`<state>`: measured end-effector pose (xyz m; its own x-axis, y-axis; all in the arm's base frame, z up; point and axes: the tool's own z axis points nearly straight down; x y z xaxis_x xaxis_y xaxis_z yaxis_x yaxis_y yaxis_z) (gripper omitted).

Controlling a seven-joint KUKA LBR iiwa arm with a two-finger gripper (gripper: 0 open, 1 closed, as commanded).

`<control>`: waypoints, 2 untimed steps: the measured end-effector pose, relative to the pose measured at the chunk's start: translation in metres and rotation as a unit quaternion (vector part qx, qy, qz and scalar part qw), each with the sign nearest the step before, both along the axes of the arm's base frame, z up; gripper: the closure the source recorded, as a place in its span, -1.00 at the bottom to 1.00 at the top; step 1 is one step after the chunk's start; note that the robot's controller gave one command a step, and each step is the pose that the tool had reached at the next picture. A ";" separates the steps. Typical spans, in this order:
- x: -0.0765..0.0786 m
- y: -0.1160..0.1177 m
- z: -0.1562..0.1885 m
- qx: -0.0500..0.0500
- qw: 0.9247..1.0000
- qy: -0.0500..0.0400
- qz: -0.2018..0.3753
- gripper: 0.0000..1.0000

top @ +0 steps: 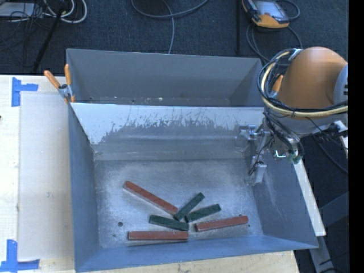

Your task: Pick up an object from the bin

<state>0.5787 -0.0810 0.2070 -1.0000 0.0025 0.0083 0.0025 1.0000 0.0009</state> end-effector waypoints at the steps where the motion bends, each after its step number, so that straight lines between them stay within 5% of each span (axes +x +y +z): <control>1: -0.082 0.070 -0.073 0.002 0.996 0.001 0.084 -1.00; 2: -0.075 0.073 -0.140 0.000 0.996 -0.003 0.094 -1.00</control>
Offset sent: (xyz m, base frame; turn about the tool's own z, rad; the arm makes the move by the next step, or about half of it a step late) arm -0.0787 0.0665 -0.0693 -0.1665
